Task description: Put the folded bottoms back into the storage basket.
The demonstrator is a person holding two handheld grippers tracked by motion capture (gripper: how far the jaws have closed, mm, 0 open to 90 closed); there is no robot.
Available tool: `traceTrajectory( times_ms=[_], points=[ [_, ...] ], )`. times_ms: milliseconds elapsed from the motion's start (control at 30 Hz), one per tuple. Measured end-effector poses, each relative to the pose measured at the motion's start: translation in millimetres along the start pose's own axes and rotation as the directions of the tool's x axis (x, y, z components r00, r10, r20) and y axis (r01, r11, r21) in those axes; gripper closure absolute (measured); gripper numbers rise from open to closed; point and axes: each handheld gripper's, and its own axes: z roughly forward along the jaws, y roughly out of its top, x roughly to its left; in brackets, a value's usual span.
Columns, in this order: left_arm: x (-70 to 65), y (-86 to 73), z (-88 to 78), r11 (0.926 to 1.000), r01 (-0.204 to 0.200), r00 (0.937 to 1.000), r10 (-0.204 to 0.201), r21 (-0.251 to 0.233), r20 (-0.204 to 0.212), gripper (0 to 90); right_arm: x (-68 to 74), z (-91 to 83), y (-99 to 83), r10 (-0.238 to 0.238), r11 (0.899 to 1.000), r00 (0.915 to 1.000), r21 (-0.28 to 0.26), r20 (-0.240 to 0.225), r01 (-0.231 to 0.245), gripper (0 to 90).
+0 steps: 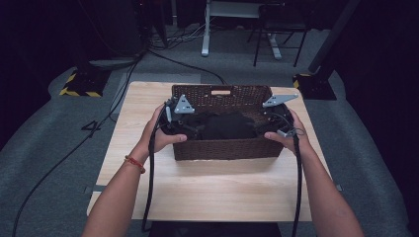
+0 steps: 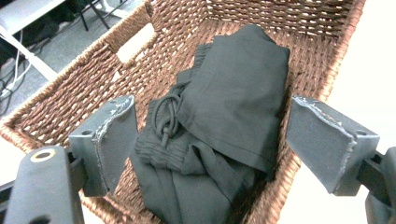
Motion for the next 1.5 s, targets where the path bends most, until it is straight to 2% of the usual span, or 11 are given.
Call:
traceTrajectory(
  times_ms=[167, 400, 700, 800, 833, 1000, 1233, 1500],
  points=[
    [-9.6, -3.8, -9.7, 0.9996, -0.024, 0.9997, 0.024, -0.016, 0.005, 17.8, 6.1, -12.5, -4.9, -0.022, 0.999, 0.9997, -0.025, 0.007, 0.022, 25.5],
    [-25.0, -9.0, -18.7, 0.9986, -0.053, 0.9985, 0.053, -0.008, 0.01, 17.8, 13.9, -26.5, -13.1, -0.028, 0.998, 0.9996, -0.05, 0.003, 0.028, 25.5],
    [-40.5, -23.3, -30.7, 0.9964, -0.082, 0.9966, 0.082, -0.02, 0.011, 18.4, 24.8, -43.5, -33.3, -0.07, 0.995, 0.9969, -0.066, 0.037, 0.072, 25.4],
    [-45.1, -30.6, -34.7, 0.9935, -0.112, 0.9937, 0.112, -0.021, -0.003, 19.9, 27.5, -49.3, -41.3, -0.079, 0.994, 0.9957, -0.076, 0.048, 0.083, 25.3],
    [-45.7, -33.3, -35.6, 0.994, -0.107, 0.9941, 0.108, -0.023, 0.01, 19.5, 28.5, -51.5, -44.9, -0.079, 0.993, 0.9957, -0.08, 0.048, 0.083, 25.3],
    [-50.2, -45.2, -38.3, 0.9952, -0.097, 0.995, 0.097, -0.015, 0.022, 17.1, 33.3, -58.2, -59.7, -0.084, 0.993, 0.9939, -0.083, 0.071, 0.09, 25.8],
    [-57.2, -61.0, -40.3, 0.9968, -0.079, 0.9965, 0.079, -0.005, 0.025, 17.3, 42.2, -63.7, -80.3, -0.088, 0.993, 0.993, -0.076, 0.079, 0.094, 25.7],
    [-62.5, -82.5, -47.0, 0.9979, -0.063, 0.9979, 0.063, 0.014, 0.015, 17.5, 46.3, -69.0, -97.9, -0.08, 0.994, 0.9925, -0.069, 0.093, 0.086, 25.7]
  ],
)
